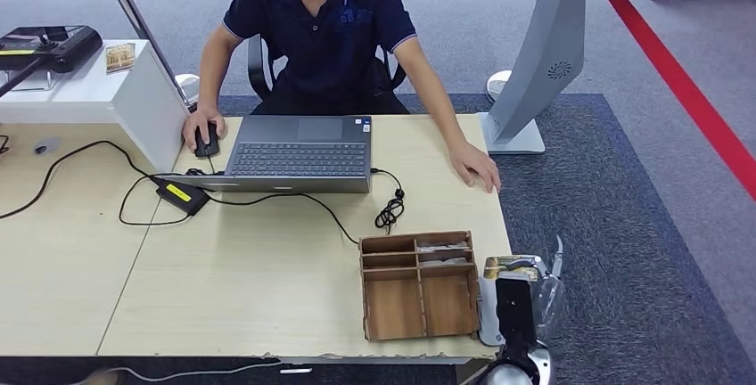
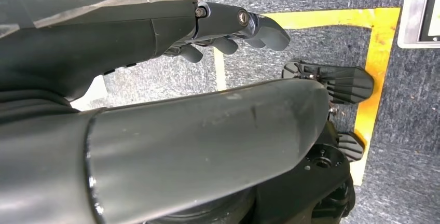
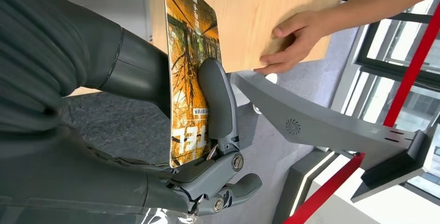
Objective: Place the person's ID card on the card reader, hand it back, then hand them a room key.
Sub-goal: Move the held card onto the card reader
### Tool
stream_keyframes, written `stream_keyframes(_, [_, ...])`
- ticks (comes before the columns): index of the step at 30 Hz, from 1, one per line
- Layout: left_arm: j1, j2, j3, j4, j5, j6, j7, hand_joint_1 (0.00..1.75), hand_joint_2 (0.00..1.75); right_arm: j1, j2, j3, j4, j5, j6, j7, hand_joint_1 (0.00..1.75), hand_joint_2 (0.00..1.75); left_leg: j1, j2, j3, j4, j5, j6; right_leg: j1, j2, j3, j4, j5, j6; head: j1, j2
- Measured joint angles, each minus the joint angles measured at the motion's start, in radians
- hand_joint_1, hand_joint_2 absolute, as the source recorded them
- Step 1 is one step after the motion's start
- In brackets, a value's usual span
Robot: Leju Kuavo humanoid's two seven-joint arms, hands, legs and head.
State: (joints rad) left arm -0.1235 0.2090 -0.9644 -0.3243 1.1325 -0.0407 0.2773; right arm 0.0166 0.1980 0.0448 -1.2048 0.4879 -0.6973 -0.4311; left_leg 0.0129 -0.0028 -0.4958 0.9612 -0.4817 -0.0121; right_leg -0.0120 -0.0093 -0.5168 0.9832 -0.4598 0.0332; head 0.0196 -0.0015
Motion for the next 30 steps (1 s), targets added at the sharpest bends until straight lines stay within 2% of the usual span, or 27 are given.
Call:
stream_keyframes(17, [0.0,0.0,0.0,0.0,0.003,0.004,0.0,0.0,0.0,0.014,0.001,-0.033,0.039,0.078,-0.001,0.016,1.75,1.75,0.0,0.0,0.0,0.0,0.0,0.0,0.0,0.0,0.0,0.0,0.0,0.0,0.0,0.0])
stream_keyframes(30, [0.0,0.0,0.0,0.0,0.009,0.007,0.0,0.0,0.0,0.04,-0.007,-0.042,0.047,0.197,-0.001,0.074,1.75,1.75,0.0,0.0,0.0,0.0,0.0,0.0,0.0,0.0,0.0,0.0,0.0,0.0,0.0,0.0])
